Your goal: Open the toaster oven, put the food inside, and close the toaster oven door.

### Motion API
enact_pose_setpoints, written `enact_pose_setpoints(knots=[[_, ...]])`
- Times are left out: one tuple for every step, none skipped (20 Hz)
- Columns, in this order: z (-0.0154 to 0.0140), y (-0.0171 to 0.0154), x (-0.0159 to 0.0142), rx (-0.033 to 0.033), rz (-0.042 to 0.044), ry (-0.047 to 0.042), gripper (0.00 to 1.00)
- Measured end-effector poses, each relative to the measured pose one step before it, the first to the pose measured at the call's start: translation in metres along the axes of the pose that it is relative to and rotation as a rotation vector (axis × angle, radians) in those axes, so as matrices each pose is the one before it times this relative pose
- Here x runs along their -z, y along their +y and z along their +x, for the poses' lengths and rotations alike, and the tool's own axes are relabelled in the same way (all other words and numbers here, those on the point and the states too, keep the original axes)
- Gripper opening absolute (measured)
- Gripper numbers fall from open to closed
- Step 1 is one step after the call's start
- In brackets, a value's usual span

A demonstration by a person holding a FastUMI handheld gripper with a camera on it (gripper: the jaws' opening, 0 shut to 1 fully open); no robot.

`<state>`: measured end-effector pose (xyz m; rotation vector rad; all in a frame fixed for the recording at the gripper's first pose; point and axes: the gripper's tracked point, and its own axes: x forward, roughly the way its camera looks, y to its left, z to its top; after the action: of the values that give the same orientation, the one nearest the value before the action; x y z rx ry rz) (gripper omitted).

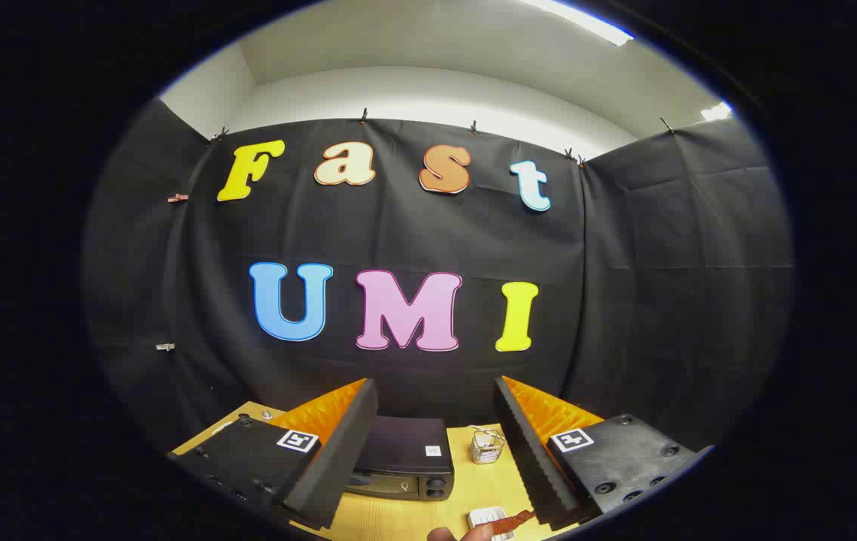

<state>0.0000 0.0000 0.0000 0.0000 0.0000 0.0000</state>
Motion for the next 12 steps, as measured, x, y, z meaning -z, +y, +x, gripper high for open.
enact_pose_setpoints(knots=[[0.00019,0.00104,0.00149,0.00024,0.00191,0.0022,0.96],[-0.00022,0.00049,0.0007,-0.00242,0.00151,0.0018,0.96],[-0.00049,0.0006,0.00069,0.00023,-0.00167,0.00035,0.96],[-0.00016,-0.00018,-0.00007,0.00043,-0.00405,-0.00031,0.96],[0.00017,-0.00051,0.00091,0.0022,-0.0052,-0.00001,0.96],[0.00064,0.00008,-0.00005,0.00082,0.00013,0.00127,0.96],[0.00079,0.00136,0.00046,-0.00096,0.00197,0.00166,0.96],[0.00042,0.00039,-0.00004,0.00055,0.00277,-0.00038,0.96],[-0.00002,0.00051,0.00088,-0.0003,0.00005,0.00111,0.96],[0.00048,0.00086,-0.00013,-0.00003,-0.00082,-0.00035,0.96],[0.0008,0.00049,0.00178,-0.001,-0.00095,0.00177,0.96],[0.00063,0.00133,0.00027,-0.00041,-0.00051,0.00055,0.96]])
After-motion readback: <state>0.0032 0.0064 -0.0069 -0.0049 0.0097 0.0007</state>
